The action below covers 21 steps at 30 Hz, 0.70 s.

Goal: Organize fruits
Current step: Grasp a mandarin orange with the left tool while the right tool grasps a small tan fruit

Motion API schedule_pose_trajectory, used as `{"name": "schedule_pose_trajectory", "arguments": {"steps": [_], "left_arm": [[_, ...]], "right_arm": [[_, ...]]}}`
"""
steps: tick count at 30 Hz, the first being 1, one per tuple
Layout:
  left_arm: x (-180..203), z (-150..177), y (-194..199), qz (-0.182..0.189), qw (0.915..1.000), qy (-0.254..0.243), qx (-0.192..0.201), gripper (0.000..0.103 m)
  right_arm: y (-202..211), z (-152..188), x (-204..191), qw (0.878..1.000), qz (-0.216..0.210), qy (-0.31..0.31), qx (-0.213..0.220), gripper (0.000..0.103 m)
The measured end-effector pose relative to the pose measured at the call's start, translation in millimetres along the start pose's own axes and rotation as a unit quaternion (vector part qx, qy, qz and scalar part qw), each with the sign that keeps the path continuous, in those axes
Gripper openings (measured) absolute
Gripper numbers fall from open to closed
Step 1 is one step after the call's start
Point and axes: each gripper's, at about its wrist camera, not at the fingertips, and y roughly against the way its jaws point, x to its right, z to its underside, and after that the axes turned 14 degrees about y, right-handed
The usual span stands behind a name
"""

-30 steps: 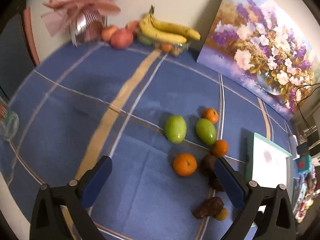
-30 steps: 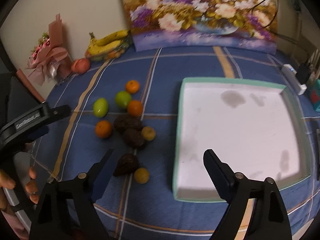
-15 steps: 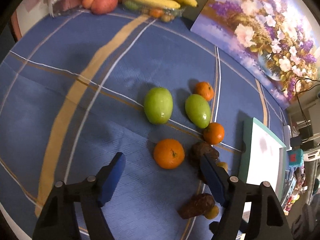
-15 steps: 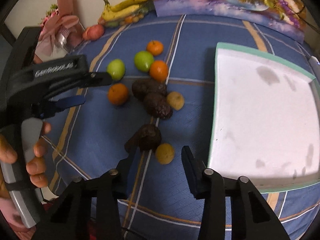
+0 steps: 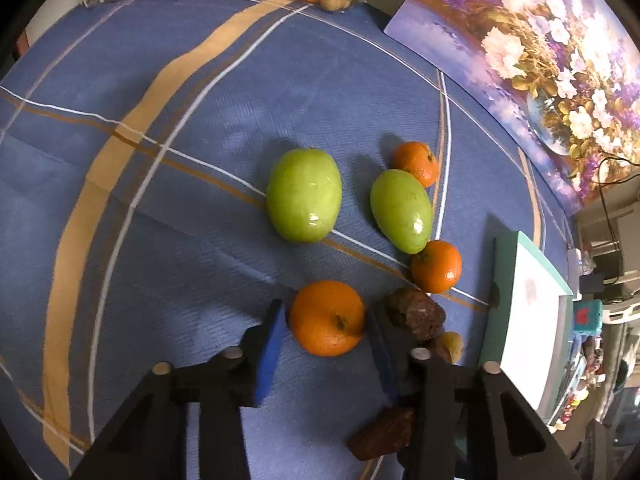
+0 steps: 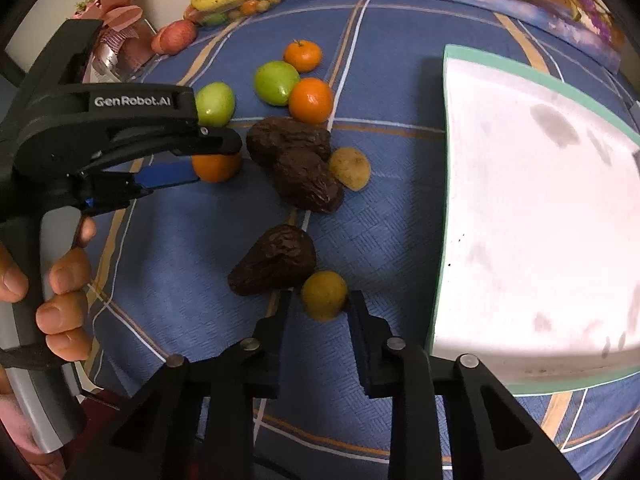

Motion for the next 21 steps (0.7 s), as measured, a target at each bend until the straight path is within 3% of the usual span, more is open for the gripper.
{"name": "schedule_pose_trajectory", "arguments": {"steps": [6,11,21], "left_arm": [[-2.4,0.5,8.3,0.005,0.9999,0.007,0.006,0.04],[2.1,7.2,41.2,0.024,0.9987,-0.003,0.044,0.04],[17.3,25.2,63.7,0.051,0.9956,-0.034,0.07,0.04]], "right_arm": [[8.1,-0.2,0.1,1.0,-0.002,0.001,0.01,0.025],[32.3,1.1,9.6,0.999,-0.001,-0.01,0.048,0.025],[71.1,-2.5,43.6,0.99,0.063,-0.072,0.101,0.025]]}}
